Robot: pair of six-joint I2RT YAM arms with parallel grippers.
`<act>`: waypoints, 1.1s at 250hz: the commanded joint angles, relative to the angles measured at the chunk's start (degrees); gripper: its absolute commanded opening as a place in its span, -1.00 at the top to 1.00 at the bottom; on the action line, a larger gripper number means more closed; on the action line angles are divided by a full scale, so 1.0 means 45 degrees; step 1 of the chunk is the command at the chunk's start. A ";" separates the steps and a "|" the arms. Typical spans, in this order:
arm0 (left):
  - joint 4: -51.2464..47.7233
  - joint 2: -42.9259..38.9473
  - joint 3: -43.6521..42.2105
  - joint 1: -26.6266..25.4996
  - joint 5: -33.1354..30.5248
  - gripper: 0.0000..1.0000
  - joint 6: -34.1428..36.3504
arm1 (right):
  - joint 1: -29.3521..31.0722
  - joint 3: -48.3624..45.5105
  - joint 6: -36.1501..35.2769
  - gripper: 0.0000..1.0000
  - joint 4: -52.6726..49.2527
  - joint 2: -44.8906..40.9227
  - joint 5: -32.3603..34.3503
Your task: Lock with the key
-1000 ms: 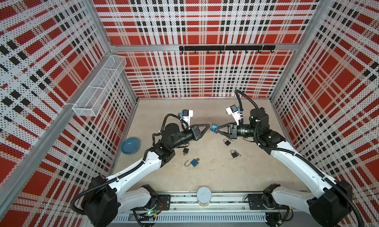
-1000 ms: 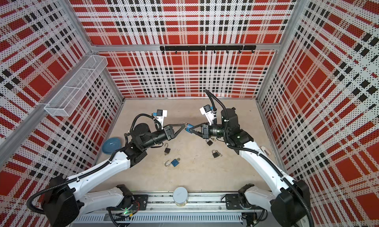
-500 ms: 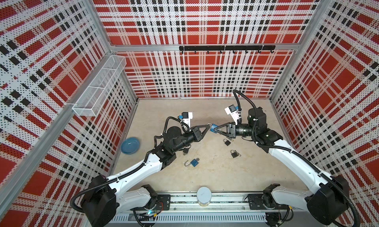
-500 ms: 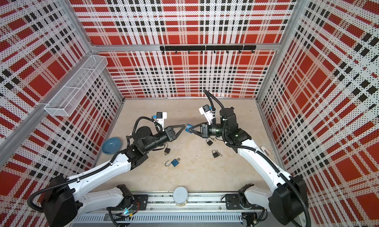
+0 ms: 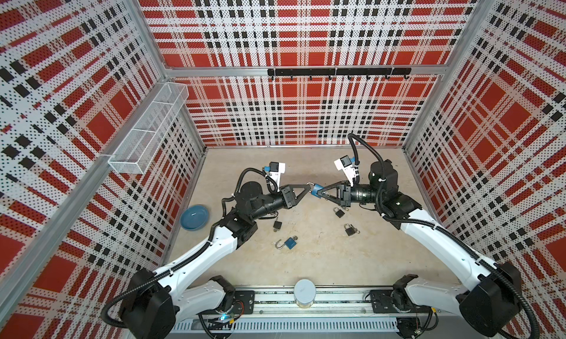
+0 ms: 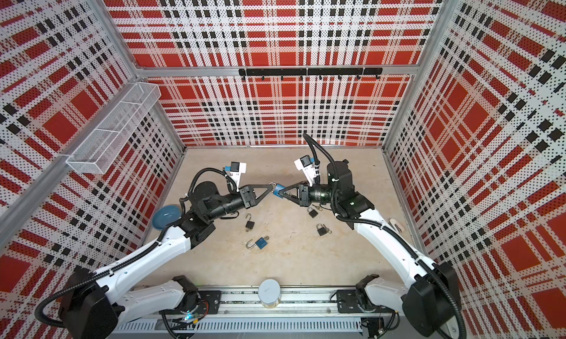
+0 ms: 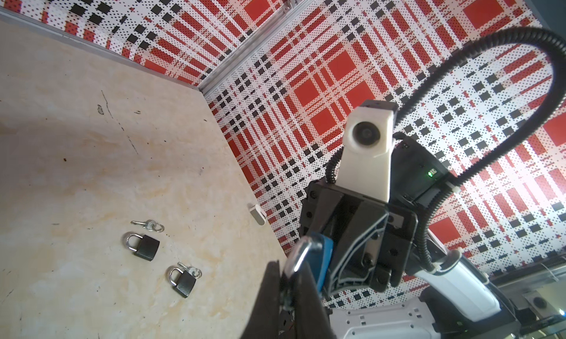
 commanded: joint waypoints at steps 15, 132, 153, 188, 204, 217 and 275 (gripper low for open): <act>0.0093 -0.0257 0.0654 -0.0052 0.1293 0.72 -0.0060 | 0.0268 -0.0009 -0.0434 1.00 0.1208 -0.0150 0.0084; 0.0685 -0.0196 0.0613 0.0137 0.1390 0.89 -0.0431 | 0.0424 -0.0043 -0.0148 1.00 0.1540 -0.0043 -0.0004; 0.0702 -0.0200 0.0505 0.0161 0.1402 1.00 -0.0480 | 0.0424 -0.0046 -0.0112 1.00 0.1567 -0.0044 0.0015; 0.0824 -0.0280 0.0192 0.0295 0.1240 1.00 -0.0623 | 0.0425 -0.0062 -0.0083 1.00 0.1590 -0.0043 0.0108; 0.0864 -0.0398 0.0034 0.0392 0.1035 1.00 -0.0706 | 0.0426 -0.0167 0.0047 1.00 0.1879 -0.0077 0.0017; 0.0883 -0.0491 -0.0057 0.0555 0.0921 1.00 -0.0770 | 0.0407 -0.0275 0.0118 0.74 0.1991 -0.0108 0.0138; 0.1026 -0.1068 -0.0441 0.1426 0.0589 1.00 -0.1161 | 0.0188 -0.0888 0.0619 0.20 0.2681 -0.0505 0.0289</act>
